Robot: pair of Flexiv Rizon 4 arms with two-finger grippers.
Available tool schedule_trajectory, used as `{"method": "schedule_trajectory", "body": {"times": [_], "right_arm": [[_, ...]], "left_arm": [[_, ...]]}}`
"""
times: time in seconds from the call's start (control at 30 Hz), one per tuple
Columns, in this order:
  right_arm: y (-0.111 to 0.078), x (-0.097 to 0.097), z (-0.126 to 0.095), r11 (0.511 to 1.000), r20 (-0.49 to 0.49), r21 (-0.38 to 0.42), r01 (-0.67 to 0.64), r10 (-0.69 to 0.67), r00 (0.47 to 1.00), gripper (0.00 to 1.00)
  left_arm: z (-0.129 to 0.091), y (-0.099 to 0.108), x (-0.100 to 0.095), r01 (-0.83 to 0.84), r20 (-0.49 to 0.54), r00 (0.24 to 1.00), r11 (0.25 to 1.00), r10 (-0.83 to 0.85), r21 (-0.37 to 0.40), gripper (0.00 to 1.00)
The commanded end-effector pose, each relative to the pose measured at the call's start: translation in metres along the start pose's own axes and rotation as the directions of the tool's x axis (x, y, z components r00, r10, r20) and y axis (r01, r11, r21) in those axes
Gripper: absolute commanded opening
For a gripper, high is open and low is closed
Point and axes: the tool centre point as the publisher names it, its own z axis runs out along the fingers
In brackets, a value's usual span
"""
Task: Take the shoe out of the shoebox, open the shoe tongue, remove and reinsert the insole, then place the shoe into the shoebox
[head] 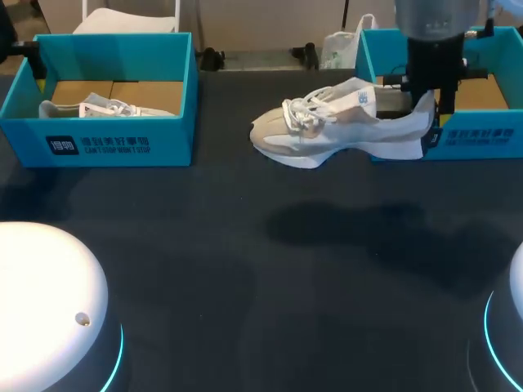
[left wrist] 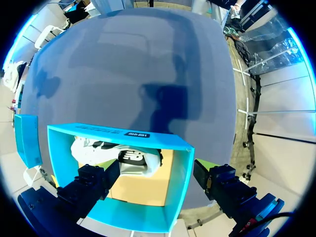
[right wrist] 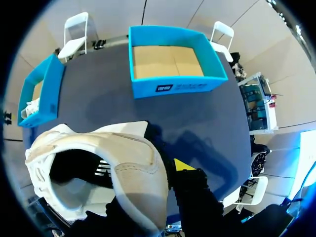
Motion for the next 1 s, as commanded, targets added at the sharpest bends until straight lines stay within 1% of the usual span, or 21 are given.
{"method": "schedule_trajectory", "body": {"times": [0.03,0.23,0.37,0.43,0.47,0.5,0.53,0.57,0.63,0.7,0.83,0.97,1.0], "right_arm": [[-0.001,-0.003,-0.001,1.0,-0.009,-0.004,-0.001,0.0,1.0,0.0],[-0.001,-0.003,-0.001,1.0,-0.009,-0.004,-0.001,0.0,1.0,0.0],[-0.031,0.017,0.012,1.0,0.024,-0.014,0.006,-0.006,1.0,0.0],[-0.046,0.024,0.018,1.0,-0.003,-0.021,0.01,-0.01,1.0,0.0],[-0.053,0.028,0.022,1.0,0.018,-0.026,0.009,-0.009,1.0,0.0],[-0.061,0.032,0.026,1.0,0.007,-0.021,0.012,-0.012,1.0,0.0],[-0.066,0.035,0.029,1.0,0.002,-0.022,0.013,-0.013,1.0,0.0],[-0.071,0.039,0.033,1.0,0.02,-0.024,0.015,-0.014,1.0,0.0],[-0.082,0.047,0.043,0.999,-0.003,-0.023,0.03,-0.03,1.0,0.0],[-0.087,0.052,0.052,0.999,0.01,-0.012,0.041,-0.041,0.999,0.0],[-0.093,0.062,0.071,0.998,-0.005,0.002,0.056,-0.056,0.998,0.0],[-0.099,0.069,0.085,0.999,-0.028,0.012,0.046,-0.046,0.999,0.0],[-0.101,0.069,0.09,0.999,-0.058,0.026,0.021,-0.019,0.998,0.0]], "left_arm": [[0.0,-0.002,0.0,0.0,-0.003,1.0,1.0,0.0,-0.004,1.0],[0.0,-0.002,0.0,0.0,-0.003,1.0,1.0,0.0,-0.004,1.0],[0.0,-0.002,0.0,0.0,-0.003,1.0,1.0,0.0,-0.004,1.0],[0.0,-0.002,0.0,0.0,-0.003,1.0,1.0,0.0,-0.004,1.0],[0.0,-0.002,0.0,0.0,-0.003,1.0,1.0,0.0,-0.004,1.0],[0.0,-0.002,0.0,0.0,-0.003,1.0,1.0,0.0,-0.004,1.0],[0.0,-0.002,0.0,0.0,-0.003,1.0,1.0,0.0,-0.004,1.0],[0.0,-0.002,0.0,0.0,-0.003,1.0,1.0,0.0,-0.004,1.0],[0.0,-0.002,0.0,0.0,-0.003,1.0,1.0,0.0,-0.004,1.0],[0.0,-0.002,0.0,0.0,-0.003,1.0,1.0,0.0,-0.004,1.0],[0.0,-0.002,0.0,0.0,-0.003,1.0,1.0,0.0,-0.004,1.0],[0.0,-0.002,0.0,0.0,-0.003,1.0,1.0,0.0,-0.004,1.0],[0.0,-0.002,0.0,0.0,-0.003,1.0,1.0,0.0,-0.004,1.0]]}}
